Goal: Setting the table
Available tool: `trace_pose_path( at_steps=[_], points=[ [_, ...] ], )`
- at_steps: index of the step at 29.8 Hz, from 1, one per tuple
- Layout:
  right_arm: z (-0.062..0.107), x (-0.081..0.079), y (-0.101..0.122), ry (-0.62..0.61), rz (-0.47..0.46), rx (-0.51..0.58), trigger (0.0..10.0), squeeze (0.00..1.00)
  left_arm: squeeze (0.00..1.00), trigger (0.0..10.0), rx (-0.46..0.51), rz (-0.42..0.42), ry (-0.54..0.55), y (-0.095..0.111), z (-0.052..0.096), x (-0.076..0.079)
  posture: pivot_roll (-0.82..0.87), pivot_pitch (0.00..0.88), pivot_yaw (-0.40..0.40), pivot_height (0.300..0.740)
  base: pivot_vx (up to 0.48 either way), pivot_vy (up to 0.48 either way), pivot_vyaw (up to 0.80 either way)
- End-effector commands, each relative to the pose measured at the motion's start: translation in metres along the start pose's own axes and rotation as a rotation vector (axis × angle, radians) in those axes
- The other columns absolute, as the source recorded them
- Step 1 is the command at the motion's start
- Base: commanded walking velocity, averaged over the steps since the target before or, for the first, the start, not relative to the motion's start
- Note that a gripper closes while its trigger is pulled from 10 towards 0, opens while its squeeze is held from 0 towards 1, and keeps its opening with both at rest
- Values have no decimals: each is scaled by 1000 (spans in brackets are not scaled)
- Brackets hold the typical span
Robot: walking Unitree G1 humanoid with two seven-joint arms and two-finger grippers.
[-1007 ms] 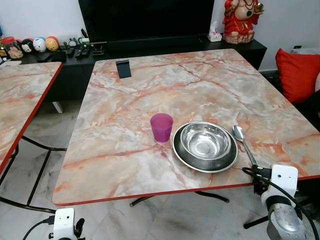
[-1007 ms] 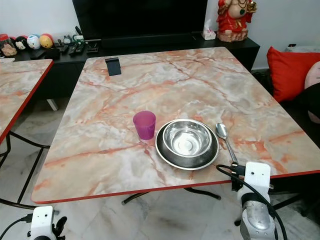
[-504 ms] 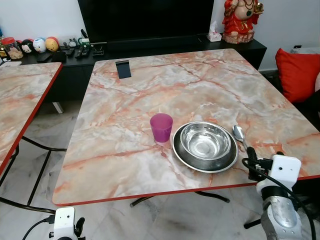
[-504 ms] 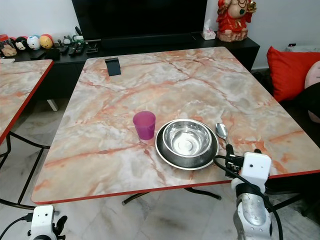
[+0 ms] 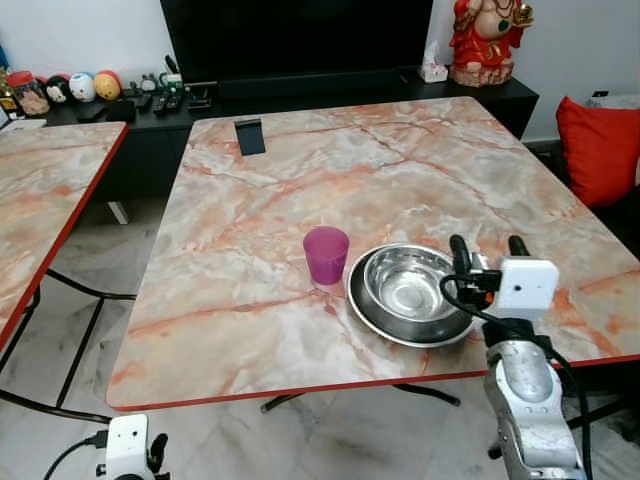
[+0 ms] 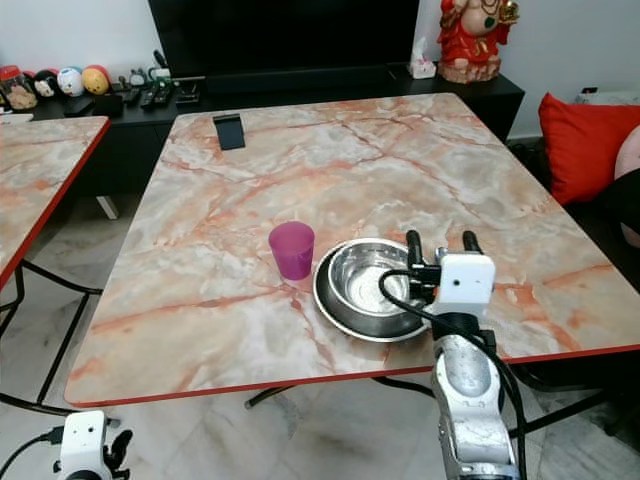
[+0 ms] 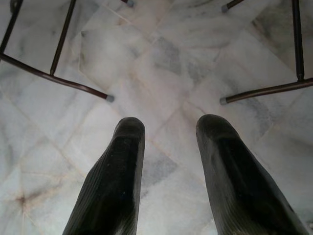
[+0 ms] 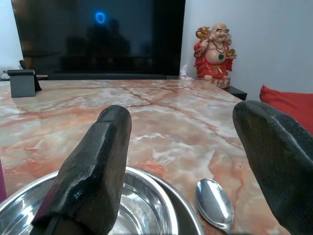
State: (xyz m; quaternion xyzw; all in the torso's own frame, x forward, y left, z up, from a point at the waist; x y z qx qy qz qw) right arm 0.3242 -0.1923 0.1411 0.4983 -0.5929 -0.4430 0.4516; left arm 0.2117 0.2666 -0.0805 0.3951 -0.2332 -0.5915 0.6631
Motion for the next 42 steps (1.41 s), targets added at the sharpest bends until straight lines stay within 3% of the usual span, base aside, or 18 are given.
trace_pose_path(
  at_steps=[1,6,8,19,30,42],
  points=[
    [-3,-5,4,14,-8,15,10000,0,0,10000,-10,0,8,-7,4,-1,-88,0,31,724,0,0,0],
    [-1,-7,3,24,14,9,10000,0,0,10000,-12,-1,8,-10,6,-1,-89,0,30,724,0,0,0],
    [4,-16,5,67,21,21,10000,0,0,10000,-17,-4,10,-13,7,-2,-85,0,30,724,0,0,0],
    [3,-27,8,88,25,38,10000,0,0,10000,-11,1,-11,-7,4,-1,-93,0,45,724,0,0,0],
    [6,-46,10,129,-7,31,10000,0,0,10000,-16,2,-10,-9,5,-3,-70,0,34,724,0,279,0],
    [4,-47,9,124,3,12,10000,0,0,10000,-14,11,2,-9,5,-5,-53,0,26,724,0,437,0]
  ],
)
Point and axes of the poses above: a point about 5 cm out from each wrist's last joint towards the gripper, its own z axis pointing back from the gripper into the wrist, its own y axis along the axis of the wrist's last joint, x = y × z, the point moved 4 cm from there along -z, pointing out of the wrist towards the gripper, and after that the axes turned 2 degrees about -z, right-handed, at the moved point
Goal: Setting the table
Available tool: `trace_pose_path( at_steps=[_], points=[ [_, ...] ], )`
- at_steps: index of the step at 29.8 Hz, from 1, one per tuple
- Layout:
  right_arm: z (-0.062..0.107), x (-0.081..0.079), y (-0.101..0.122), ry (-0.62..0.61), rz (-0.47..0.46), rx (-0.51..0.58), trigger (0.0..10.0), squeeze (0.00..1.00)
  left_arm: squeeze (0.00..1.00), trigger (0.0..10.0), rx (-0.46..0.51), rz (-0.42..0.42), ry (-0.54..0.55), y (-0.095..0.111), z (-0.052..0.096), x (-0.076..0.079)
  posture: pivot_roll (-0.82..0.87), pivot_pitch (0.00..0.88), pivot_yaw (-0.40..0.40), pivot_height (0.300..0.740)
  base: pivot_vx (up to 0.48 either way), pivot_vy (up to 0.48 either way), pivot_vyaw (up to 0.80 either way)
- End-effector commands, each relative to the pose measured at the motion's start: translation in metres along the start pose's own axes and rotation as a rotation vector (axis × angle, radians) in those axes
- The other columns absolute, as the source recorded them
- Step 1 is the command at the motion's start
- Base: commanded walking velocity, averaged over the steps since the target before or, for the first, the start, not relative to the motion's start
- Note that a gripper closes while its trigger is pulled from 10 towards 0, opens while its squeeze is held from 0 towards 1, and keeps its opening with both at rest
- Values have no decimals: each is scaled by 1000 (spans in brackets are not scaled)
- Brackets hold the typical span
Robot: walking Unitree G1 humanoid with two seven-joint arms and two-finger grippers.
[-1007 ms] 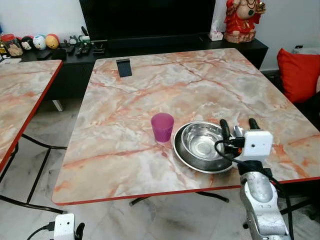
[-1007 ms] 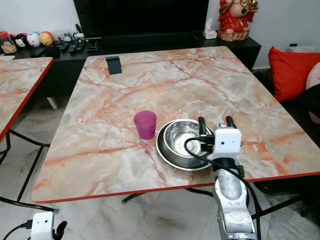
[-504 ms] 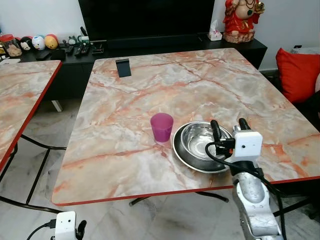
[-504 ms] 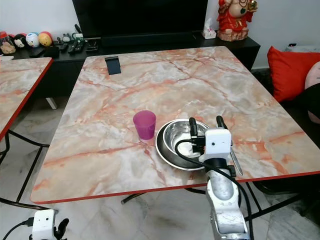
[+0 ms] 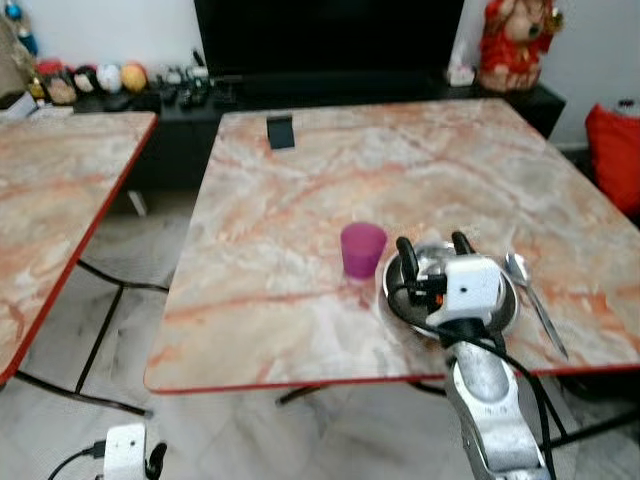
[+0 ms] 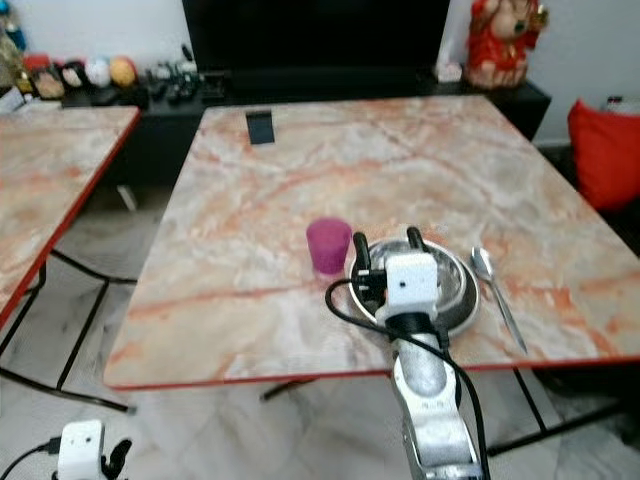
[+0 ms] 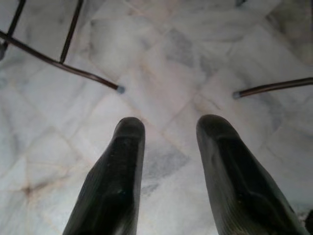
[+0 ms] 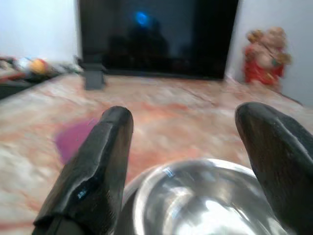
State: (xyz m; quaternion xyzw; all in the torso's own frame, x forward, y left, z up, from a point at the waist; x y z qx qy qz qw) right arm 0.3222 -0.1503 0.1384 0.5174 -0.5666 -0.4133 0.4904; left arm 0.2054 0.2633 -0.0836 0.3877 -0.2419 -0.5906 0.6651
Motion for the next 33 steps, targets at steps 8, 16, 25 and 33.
trace_pose_path(
  at_steps=[8,16,25,33],
  points=[
    [-4,-11,13,30,2,38,10000,0,0,10000,-17,3,35,-6,4,-11,-54,0,27,724,0,469,0],
    [-5,-16,16,56,32,54,10000,0,0,10000,-22,13,55,-10,6,-15,-46,0,18,724,0,469,254],
    [-8,-17,16,55,-5,54,10000,0,0,10000,-31,13,59,-12,7,-16,-50,0,20,724,0,469,259],
    [-10,-18,17,60,-5,61,10000,0,0,10000,-32,10,59,-12,7,-17,-47,0,19,724,0,469,0]
  ],
)
Point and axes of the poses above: a point about 5 cm out from each wrist's last joint towards the gripper, its own z axis pointing back from the gripper into the wrist, its own y axis along the axis of the wrist's last joint, x = y × z, the point moved 4 cm from there along -z, pointing out of the wrist towards the gripper, and after that the axes turned 2 degrees about -z, right-handed, at the moved point
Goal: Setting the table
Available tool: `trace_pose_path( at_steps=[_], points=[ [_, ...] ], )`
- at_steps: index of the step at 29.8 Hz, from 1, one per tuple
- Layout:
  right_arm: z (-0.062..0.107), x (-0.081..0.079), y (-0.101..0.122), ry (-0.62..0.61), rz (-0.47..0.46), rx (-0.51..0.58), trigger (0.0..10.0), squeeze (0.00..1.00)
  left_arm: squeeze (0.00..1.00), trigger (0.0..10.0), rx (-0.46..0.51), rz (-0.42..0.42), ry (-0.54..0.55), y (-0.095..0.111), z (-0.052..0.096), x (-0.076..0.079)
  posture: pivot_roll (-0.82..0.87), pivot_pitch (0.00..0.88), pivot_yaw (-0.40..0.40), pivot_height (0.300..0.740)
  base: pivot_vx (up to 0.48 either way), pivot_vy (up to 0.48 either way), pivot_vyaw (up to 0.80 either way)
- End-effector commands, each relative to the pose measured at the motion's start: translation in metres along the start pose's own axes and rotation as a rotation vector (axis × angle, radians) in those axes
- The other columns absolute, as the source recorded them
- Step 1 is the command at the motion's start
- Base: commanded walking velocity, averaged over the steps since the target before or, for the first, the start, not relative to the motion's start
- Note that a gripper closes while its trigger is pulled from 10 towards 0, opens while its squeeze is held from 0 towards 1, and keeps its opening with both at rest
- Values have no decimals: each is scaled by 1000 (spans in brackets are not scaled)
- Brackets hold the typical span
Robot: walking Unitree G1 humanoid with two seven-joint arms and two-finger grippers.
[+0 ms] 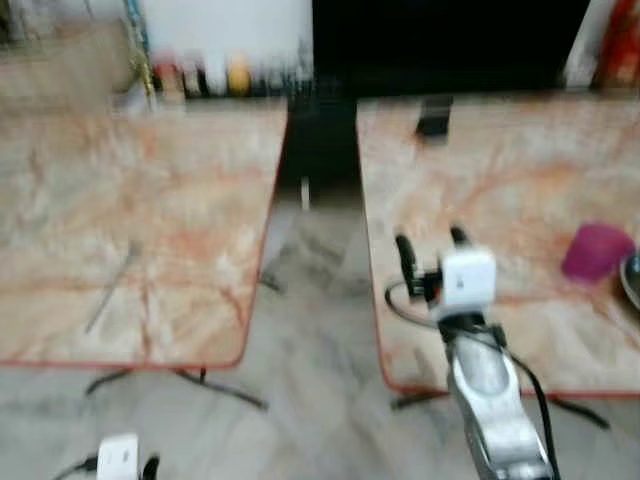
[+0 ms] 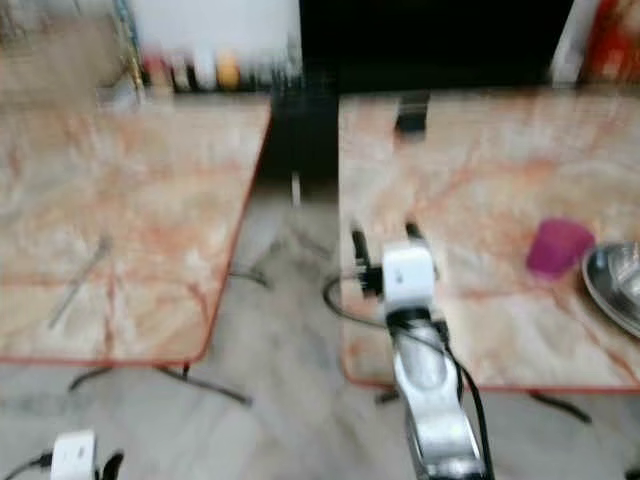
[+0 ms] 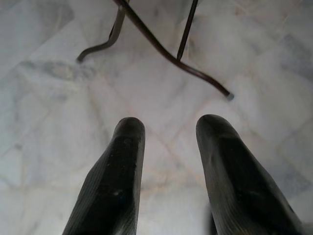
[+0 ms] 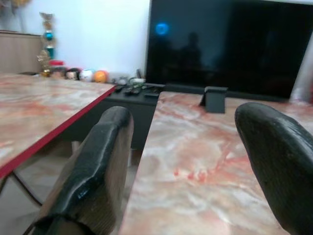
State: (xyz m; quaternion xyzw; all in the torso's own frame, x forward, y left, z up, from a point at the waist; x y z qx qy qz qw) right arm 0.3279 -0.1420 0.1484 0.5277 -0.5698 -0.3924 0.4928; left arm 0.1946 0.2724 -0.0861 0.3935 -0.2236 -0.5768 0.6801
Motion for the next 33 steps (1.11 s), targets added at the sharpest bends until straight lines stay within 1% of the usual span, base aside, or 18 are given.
trace_pose_path(
  at_steps=[1,21,24,26,33],
  points=[
    [-3,-11,8,31,-20,28,10000,0,0,10000,-13,-10,10,-3,2,-6,-47,0,19,724,0,469,0],
    [-3,-13,8,40,-23,23,10000,0,0,10000,-16,-1,20,-5,3,-8,-36,0,9,724,0,469,0],
    [-4,-10,6,29,-22,16,10000,0,0,10000,-18,-2,21,-6,3,-8,-34,0,12,724,0,469,0],
    [-5,-4,5,8,-22,12,10000,0,0,10000,-19,-2,22,-6,3,-9,-35,0,13,724,0,469,0],
    [-6,-3,5,8,-18,11,10000,0,0,10000,-18,-4,22,-6,3,-9,-34,0,11,724,0,469,0]
  ],
)
Point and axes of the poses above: a point about 5 cm out from each wrist's last joint towards the gripper, its own z axis pointing back from the gripper into the wrist, its own y axis along the axis of the wrist's last joint, x = y × z, the point moved 4 cm from there along -z, pointing out of the wrist towards the gripper, and after that the axes turned 2 degrees about -z, right-handed, at the moved point
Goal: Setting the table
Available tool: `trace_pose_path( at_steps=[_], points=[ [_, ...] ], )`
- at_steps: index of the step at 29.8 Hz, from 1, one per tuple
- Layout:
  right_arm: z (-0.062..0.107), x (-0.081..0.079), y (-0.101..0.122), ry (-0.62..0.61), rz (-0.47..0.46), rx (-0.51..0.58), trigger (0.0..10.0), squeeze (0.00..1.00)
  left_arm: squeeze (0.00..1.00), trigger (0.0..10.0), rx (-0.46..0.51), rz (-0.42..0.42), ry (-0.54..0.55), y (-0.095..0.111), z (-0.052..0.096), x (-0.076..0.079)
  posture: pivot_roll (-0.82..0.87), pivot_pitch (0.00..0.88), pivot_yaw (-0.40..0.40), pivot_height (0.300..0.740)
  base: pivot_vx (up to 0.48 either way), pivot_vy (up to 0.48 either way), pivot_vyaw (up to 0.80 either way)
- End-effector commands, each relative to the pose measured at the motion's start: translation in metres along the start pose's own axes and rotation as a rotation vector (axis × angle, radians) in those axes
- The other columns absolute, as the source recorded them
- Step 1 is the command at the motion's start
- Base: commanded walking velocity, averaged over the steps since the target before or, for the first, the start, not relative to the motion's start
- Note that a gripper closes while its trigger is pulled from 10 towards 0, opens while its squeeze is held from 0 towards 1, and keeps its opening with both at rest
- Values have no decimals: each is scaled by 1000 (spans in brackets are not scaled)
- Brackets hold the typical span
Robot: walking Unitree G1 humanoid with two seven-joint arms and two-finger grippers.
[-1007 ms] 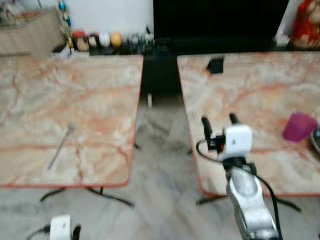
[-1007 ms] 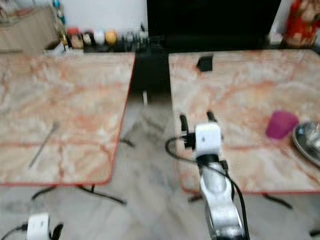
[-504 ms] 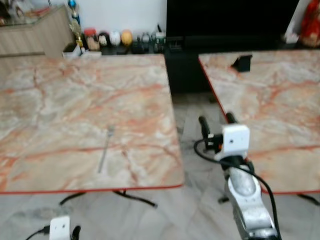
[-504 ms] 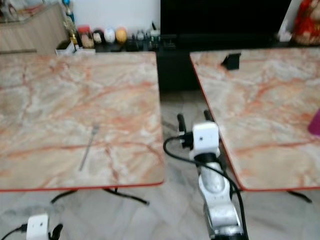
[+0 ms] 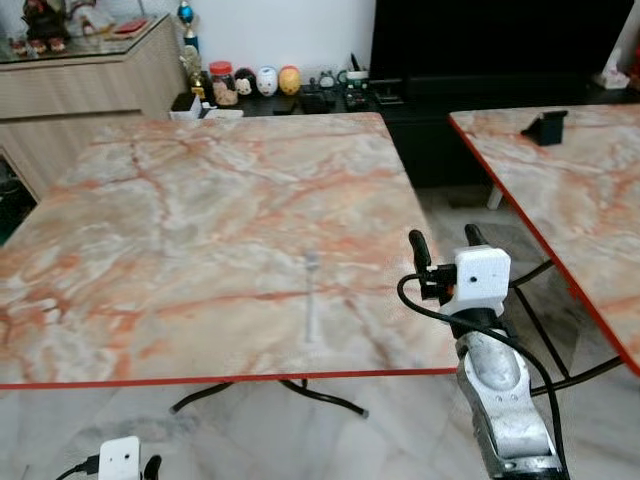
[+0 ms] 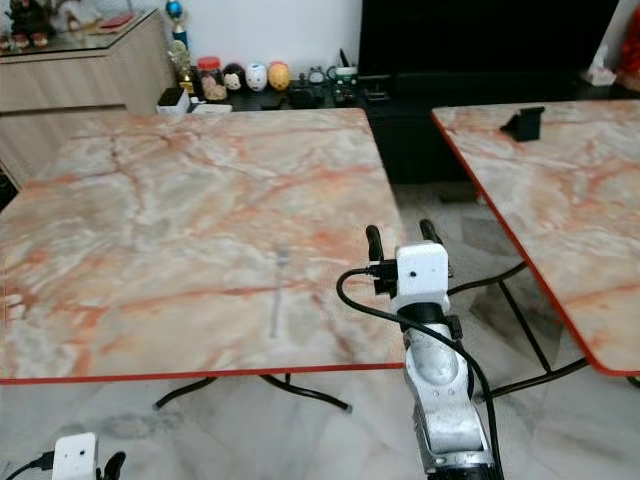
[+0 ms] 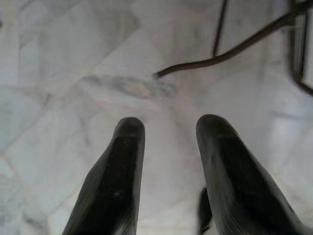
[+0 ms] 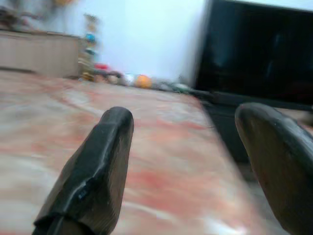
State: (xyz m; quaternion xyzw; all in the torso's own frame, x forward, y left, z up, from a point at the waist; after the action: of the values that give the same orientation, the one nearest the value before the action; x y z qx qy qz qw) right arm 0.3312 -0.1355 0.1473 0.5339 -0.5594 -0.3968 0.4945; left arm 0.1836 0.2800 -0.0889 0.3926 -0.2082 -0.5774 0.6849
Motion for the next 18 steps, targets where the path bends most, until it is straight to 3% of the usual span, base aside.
trace_pose_path(
  at_steps=[1,12,18],
  points=[
    [-2,4,6,-4,2,20,10000,0,0,10000,6,4,0,3,-2,1,-33,0,10,724,0,469,0],
    [-5,4,7,-7,-1,21,10000,0,0,10000,4,4,4,3,-2,1,-31,0,7,724,0,464,0],
    [-5,7,6,-12,3,20,10000,0,0,10000,7,-4,-3,3,-1,2,-34,0,10,724,0,0,0]
  ],
)
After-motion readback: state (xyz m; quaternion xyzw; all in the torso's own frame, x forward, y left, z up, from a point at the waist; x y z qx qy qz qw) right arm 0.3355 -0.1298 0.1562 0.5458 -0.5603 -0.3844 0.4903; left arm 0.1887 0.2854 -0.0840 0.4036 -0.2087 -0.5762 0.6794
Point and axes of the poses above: a point about 5 cm out from each wrist's last joint towards the gripper, its own z axis pointing back from the gripper into the wrist, its own y axis along the axis of the wrist's last joint, x = y × z, the point moved 4 cm from there along -z, pointing out of the wrist towards the gripper, and after that the axes turned 2 degrees about -z, right-handed, at the moved point
